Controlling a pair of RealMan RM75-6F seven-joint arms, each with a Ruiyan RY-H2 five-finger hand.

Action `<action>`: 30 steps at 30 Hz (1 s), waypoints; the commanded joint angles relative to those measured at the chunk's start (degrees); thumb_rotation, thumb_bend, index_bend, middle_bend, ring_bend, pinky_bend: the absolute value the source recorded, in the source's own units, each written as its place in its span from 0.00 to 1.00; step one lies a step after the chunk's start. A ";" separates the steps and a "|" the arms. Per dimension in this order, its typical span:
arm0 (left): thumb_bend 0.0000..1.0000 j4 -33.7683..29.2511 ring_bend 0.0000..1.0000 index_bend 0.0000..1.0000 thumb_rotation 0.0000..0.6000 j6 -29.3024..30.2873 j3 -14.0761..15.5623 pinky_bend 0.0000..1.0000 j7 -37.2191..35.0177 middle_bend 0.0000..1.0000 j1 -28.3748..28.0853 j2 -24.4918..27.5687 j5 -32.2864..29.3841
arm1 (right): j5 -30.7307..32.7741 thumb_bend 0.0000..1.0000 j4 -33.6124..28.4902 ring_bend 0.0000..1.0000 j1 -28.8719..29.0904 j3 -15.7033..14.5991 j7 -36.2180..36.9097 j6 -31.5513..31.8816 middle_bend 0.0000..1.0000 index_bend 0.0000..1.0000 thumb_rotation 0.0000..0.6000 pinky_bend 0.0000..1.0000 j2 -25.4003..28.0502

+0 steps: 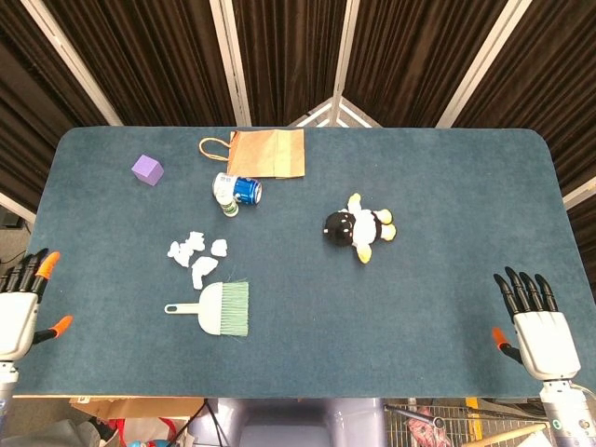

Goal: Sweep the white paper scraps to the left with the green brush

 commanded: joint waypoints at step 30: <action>0.46 -10.84 1.00 0.45 1.00 -14.87 -5.79 1.00 35.73 1.00 -18.59 -22.42 -36.71 | 0.69 0.32 -0.53 0.00 0.49 0.00 1.40 -1.33 0.00 0.00 1.00 0.01 0.39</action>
